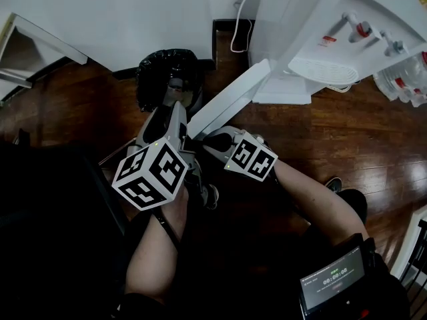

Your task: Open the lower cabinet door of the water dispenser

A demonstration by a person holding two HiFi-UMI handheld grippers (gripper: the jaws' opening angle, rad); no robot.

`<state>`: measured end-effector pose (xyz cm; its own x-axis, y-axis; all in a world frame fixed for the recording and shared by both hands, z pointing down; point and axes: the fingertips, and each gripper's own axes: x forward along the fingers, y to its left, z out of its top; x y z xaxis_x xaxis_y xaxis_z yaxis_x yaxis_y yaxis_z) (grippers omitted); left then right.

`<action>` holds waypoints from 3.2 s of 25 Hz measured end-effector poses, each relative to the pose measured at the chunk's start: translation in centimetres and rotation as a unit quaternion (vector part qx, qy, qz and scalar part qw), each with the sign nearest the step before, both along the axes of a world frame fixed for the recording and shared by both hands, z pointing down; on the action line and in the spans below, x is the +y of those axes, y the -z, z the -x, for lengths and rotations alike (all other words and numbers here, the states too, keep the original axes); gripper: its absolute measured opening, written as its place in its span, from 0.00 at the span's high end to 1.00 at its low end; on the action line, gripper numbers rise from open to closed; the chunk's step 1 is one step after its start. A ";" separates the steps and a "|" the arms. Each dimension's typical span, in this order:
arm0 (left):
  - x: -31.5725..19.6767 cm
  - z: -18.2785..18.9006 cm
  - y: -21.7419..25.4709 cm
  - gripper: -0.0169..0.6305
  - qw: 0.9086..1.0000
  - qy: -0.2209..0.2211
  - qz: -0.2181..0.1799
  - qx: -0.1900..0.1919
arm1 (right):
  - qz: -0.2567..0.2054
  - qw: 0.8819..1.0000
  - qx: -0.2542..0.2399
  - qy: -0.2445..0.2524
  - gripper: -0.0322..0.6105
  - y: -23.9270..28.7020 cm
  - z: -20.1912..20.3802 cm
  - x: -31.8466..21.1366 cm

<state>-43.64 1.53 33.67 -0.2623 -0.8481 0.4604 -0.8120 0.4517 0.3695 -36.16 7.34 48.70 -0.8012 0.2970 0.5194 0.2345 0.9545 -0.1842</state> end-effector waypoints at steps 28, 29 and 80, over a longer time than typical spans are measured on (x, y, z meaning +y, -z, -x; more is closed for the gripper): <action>-0.8 -25.7 -1.2 0.69 0.954 -0.290 -0.034 -0.064 | -0.162 0.825 -0.104 -0.531 0.90 14.0 -35.0 -15.4; -0.7 -26.4 -1.4 0.69 0.950 -0.305 -0.037 -0.059 | -0.163 0.822 -0.099 -0.536 0.90 14.0 -35.8 -15.4; 4.5 -7.2 -27.2 0.60 0.939 -0.160 0.254 -0.169 | 0.015 0.833 -0.185 -0.521 0.91 17.3 -34.7 -16.2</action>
